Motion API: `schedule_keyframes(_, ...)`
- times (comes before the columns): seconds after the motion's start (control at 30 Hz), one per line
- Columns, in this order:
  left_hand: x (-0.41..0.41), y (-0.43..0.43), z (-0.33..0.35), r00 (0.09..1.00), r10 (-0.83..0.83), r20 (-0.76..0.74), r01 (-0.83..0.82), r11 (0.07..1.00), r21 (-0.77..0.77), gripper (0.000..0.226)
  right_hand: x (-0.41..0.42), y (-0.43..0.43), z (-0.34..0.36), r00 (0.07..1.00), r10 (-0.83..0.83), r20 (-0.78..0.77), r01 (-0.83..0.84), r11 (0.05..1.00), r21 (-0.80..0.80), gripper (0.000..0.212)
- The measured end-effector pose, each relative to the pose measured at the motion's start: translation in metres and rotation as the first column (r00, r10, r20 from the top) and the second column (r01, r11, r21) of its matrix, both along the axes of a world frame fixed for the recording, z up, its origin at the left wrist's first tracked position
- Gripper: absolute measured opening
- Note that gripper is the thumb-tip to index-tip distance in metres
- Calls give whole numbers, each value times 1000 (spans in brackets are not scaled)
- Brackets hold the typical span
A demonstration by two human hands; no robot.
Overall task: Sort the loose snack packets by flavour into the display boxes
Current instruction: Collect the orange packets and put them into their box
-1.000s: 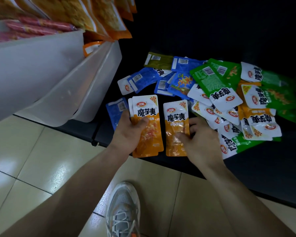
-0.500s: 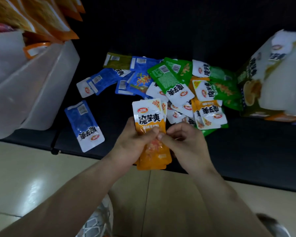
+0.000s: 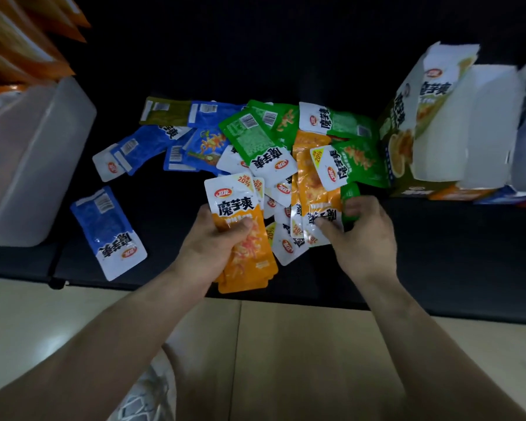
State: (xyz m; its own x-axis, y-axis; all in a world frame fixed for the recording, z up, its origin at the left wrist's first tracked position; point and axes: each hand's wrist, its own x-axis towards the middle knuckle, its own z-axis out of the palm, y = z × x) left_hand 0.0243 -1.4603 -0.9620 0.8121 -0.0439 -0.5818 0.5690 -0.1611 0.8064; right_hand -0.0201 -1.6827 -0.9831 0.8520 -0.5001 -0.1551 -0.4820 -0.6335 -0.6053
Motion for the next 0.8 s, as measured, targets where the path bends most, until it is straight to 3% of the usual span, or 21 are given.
schedule_keyframes(0.07, 0, -2, 0, 1000, -17, 7, 17, 1000, 20, 38, 3, -2, 6, 996, -71, -46, 78, 976, 204, 58)
schedule_keyframes(0.17, 2, -3, 1, 1000, -22, 13, 22, 999, 36, 35, -1, -6, 10, 999, -8, -51, 22, 954, 299, 26)
schedule_keyframes(0.27, 5, -1, 3, 999, -24, 25, 23, 999, 37, 34, -8, -11, 17, 999, 26, 27, -35, 909, 415, 15)
schedule_keyframes(0.5, 18, 19, 10, 995, 90, 49, -92, 995, 35, 43, 6, -9, 51, 981, 85, 176, -187, 670, 718, 25)
schedule_keyframes(0.57, 20, 27, 11, 991, 126, 40, -127, 992, 23, 40, 15, -8, 58, 967, 196, 162, -250, 627, 737, 27)
schedule_keyframes(0.7, 21, 36, 12, 991, 130, 35, -130, 992, -1, 44, 38, 1, 65, 863, 504, 44, -422, 668, 613, 34)
schedule_keyframes(0.8, 19, 37, 9, 992, 122, 20, -121, 992, -34, 34, 53, 21, 66, 850, 527, -26, -428, 717, 551, 41)
